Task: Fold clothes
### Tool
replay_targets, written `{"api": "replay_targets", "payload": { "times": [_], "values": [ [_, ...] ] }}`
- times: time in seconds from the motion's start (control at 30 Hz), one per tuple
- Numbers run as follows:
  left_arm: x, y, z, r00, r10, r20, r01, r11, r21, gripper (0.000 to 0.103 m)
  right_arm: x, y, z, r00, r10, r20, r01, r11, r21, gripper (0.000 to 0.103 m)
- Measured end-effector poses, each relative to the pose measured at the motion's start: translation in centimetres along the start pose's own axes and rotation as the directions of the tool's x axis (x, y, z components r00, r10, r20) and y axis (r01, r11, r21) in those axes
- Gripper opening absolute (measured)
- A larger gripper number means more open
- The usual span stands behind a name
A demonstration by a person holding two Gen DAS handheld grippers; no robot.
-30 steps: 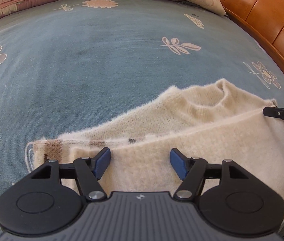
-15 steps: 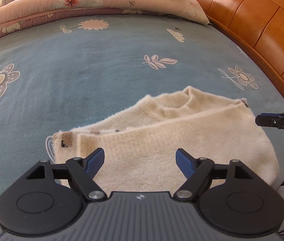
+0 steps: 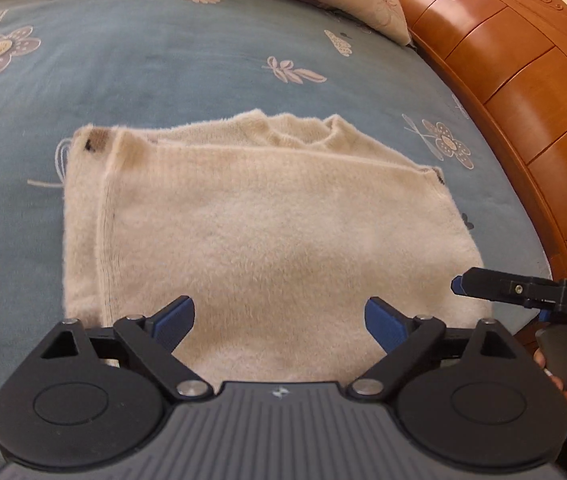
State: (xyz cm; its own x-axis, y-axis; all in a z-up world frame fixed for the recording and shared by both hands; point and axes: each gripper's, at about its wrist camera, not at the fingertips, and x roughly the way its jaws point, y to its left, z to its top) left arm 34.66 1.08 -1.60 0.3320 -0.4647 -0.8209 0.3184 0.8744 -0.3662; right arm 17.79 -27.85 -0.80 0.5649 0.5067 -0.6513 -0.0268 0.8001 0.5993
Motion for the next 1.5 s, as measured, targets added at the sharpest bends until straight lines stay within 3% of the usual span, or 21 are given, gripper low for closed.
{"api": "replay_targets", "payload": {
  "times": [0.13, 0.27, 0.37, 0.57, 0.7, 0.77, 0.97, 1.13, 1.23, 1.37, 1.5],
  "values": [
    [2.5, 1.7, -4.3, 0.999, 0.017, -0.051, -0.019, 0.999, -0.037, 0.092, 0.6, -2.0, -4.8, 0.998, -0.049, -0.035, 0.05, 0.998, 0.032, 0.101],
    [2.0, 2.7, -6.2, 0.999, 0.049, -0.01, -0.049, 0.998, -0.031, 0.092, -0.8, -3.4, -7.7, 0.982, -0.188, 0.029, 0.188, 0.982, -0.006, 0.101],
    [0.3, 2.9, -6.4, 0.998, 0.057, 0.023, -0.056, 0.998, -0.022, 0.092, -2.0, -4.2, -8.4, 0.97, -0.229, 0.082, 0.228, 0.973, 0.018, 0.101],
    [-2.4, 3.2, -4.0, 0.976, 0.176, 0.129, -0.183, 0.982, 0.044, 0.092, -2.2, -2.1, -7.0, 0.942, -0.28, 0.186, 0.299, 0.951, -0.083, 0.103],
    [-2.9, 5.7, -1.9, 0.97, 0.192, 0.151, -0.193, 0.981, -0.014, 0.092, 0.2, -0.2, -5.7, 0.925, -0.311, 0.218, 0.35, 0.92, -0.177, 0.103],
    [-2.8, 7.5, -0.7, 0.968, 0.191, 0.16, -0.184, 0.981, -0.056, 0.092, 1.7, 0.0, -5.2, 0.928, -0.31, 0.206, 0.349, 0.916, -0.197, 0.103],
    [-0.6, 12.6, 1.3, 0.988, 0.08, 0.131, -0.05, 0.975, -0.218, 0.092, 5.5, -2.0, -5.7, 0.945, -0.306, 0.116, 0.322, 0.93, -0.178, 0.103],
    [2.7, 14.6, 2.2, 0.998, 0.016, 0.059, 0.0, 0.964, -0.266, 0.092, 6.2, -1.2, -6.5, 0.932, -0.342, 0.117, 0.361, 0.893, -0.267, 0.103],
    [3.4, 14.5, 2.4, 0.998, -0.044, 0.049, 0.054, 0.97, -0.238, 0.092, 6.7, -0.7, -6.8, 0.92, -0.374, 0.121, 0.393, 0.869, -0.301, 0.103],
    [4.2, 15.2, 2.5, 0.982, -0.182, 0.055, 0.189, 0.957, -0.218, 0.093, 7.0, -0.5, -7.1, 0.908, -0.397, 0.134, 0.419, 0.853, -0.31, 0.103],
    [4.7, 17.5, 2.2, 0.939, -0.32, 0.123, 0.342, 0.902, -0.263, 0.099, 7.1, -0.4, -7.2, 0.903, -0.403, 0.15, 0.43, 0.847, -0.312, 0.103]
  ]
}}
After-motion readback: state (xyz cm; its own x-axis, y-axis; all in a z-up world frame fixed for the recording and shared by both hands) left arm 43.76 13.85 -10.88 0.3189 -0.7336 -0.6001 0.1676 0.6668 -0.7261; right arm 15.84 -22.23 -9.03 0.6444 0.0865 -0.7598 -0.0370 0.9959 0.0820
